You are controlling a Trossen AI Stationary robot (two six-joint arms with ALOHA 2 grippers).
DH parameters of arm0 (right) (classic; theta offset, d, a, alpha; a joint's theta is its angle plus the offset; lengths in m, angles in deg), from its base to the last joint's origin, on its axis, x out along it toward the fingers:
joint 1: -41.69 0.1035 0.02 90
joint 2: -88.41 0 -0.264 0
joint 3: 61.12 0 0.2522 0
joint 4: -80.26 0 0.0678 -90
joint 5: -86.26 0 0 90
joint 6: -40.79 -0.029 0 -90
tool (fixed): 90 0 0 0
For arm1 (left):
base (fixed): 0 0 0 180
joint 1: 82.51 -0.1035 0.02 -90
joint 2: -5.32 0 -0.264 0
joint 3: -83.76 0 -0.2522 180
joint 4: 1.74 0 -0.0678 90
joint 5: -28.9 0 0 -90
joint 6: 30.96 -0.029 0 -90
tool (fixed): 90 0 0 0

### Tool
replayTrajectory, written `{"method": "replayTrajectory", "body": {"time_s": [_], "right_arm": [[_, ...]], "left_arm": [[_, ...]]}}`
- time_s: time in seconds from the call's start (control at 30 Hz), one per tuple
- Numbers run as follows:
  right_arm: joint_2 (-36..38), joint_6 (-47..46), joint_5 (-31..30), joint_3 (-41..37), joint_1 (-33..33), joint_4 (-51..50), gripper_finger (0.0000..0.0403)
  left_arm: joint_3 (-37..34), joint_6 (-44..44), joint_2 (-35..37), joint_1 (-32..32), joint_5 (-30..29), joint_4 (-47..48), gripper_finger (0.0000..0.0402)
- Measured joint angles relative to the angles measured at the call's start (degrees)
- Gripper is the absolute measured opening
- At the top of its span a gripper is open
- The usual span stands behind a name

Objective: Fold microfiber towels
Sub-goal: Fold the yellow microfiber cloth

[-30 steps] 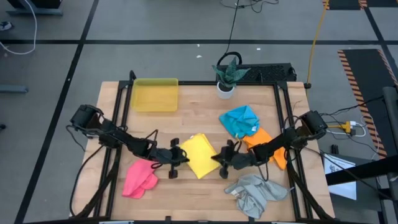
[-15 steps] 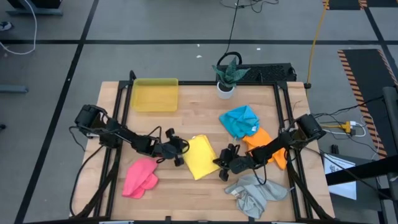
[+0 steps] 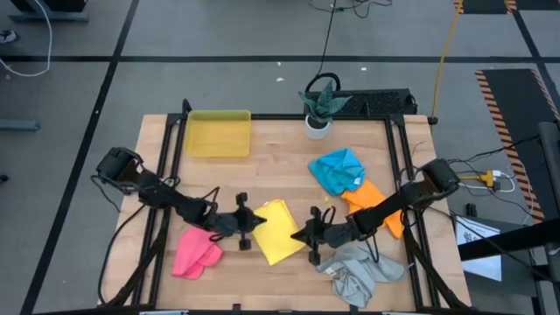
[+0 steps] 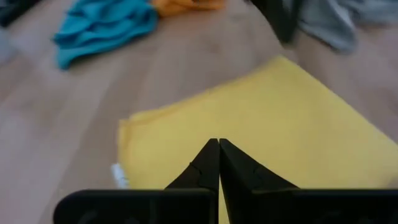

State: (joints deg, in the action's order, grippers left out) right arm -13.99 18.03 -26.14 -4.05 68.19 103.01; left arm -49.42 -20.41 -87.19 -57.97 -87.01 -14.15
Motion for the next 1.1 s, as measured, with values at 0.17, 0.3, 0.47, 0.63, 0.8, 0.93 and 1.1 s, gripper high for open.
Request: {"method": "replayTrajectory", "body": {"time_s": [0.17,0.3,0.47,0.63,0.8,0.93,1.1], "right_arm": [[1.01,0.96,-3.10,-0.06,-1.14,-3.95,0.0000],[-0.35,-2.66,-4.62,-0.11,-2.73,-10.25,0.0000],[-4.26,-5.12,-2.24,-0.12,-2.46,-11.09,0.0000],[-5.86,-5.10,-1.56,0.02,-0.42,-9.79,0.0000],[-3.64,0.10,1.10,-0.04,2.20,-7.50,0.0000],[-1.20,5.08,0.08,0.06,2.86,-2.80,0.0000],[-2.09,6.74,0.32,0.07,0.89,-0.93,0.0000]], "left_arm": [[0.04,-1.02,-0.10,-0.27,3.58,2.20,0.0009],[0.04,0.64,-0.11,-1.79,4.01,4.70,0.0005],[0.00,1.86,-0.11,-3.45,4.76,9.28,0.0015],[0.00,2.11,-0.11,-4.86,2.75,10.03,0.0003],[0.00,1.44,-0.11,-5.05,-10.49,10.08,0.0012],[0.00,2.15,0.85,-4.20,-14.79,9.86,0.0012],[0.06,1.91,2.14,-1.94,-1.92,9.41,0.0004]]}}
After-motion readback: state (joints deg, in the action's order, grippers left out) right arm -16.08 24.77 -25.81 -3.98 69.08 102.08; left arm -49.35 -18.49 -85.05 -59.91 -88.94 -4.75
